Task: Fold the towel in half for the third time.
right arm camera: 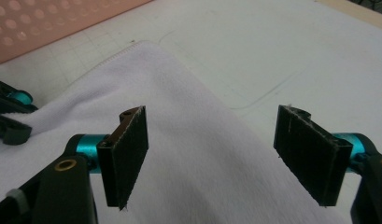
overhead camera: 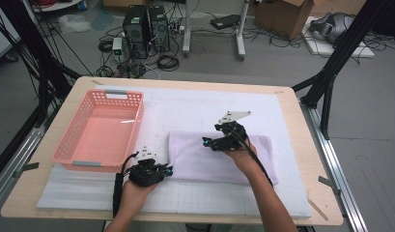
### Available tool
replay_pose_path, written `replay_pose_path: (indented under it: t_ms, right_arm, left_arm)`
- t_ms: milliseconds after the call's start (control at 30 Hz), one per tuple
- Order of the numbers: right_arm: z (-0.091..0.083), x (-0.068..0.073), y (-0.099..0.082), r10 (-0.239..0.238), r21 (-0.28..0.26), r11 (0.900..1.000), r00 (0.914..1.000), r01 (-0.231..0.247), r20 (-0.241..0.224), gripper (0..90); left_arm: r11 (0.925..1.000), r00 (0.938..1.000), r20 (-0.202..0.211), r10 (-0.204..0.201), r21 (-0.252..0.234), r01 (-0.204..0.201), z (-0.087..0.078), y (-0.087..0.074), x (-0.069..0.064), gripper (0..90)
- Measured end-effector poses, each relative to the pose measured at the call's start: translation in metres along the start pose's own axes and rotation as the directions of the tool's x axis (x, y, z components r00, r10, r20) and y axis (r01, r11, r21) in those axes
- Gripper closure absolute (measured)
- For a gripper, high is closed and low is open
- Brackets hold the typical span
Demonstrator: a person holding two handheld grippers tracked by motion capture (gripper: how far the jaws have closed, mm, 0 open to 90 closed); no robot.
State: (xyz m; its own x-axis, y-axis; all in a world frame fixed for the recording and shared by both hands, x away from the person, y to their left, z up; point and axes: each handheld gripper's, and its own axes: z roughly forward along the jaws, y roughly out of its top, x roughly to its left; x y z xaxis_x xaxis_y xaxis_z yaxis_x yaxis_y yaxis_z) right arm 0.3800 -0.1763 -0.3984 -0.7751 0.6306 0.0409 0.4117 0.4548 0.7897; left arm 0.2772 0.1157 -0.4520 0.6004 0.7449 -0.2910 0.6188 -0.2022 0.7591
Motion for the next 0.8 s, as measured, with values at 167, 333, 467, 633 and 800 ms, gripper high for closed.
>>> replay_pose_path:
  t_ms: [167, 333, 467, 633, 800]
  right_arm:
    - [0.024, 0.002, 0.011, -0.027, 0.035, 0.9990, 0.9994, 0.027, -0.022, 25.2]
    - [0.045, 0.004, 0.019, -0.029, 0.063, 0.9975, 0.9988, 0.032, -0.039, 29.8]
    - [0.062, 0.007, 0.025, -0.043, 0.082, 0.9955, 0.9971, 0.048, -0.063, 31.1]
    - [0.083, 0.012, 0.031, -0.053, 0.103, 0.9929, 0.9953, 0.061, -0.081, 34.1]
    - [0.101, 0.017, 0.034, -0.053, 0.140, 0.9881, 0.9951, 0.064, -0.083, 34.9]
  left_arm:
    - [0.9999, 0.9999, 0.005, -0.012, -0.003, 0.012, 0.000, 0.000, 0.001, 78.7]
    - [0.9998, 0.9998, 0.008, -0.021, -0.004, 0.021, -0.001, 0.000, 0.001, 79.2]
    - [0.9997, 0.9996, 0.013, -0.026, -0.005, 0.026, -0.001, 0.000, 0.001, 79.6]
    - [0.9994, 0.9993, 0.017, -0.033, -0.008, 0.033, -0.001, -0.001, 0.002, 79.6]
    - [0.9993, 0.9990, 0.025, -0.036, -0.006, 0.036, -0.002, -0.001, 0.003, 79.7]
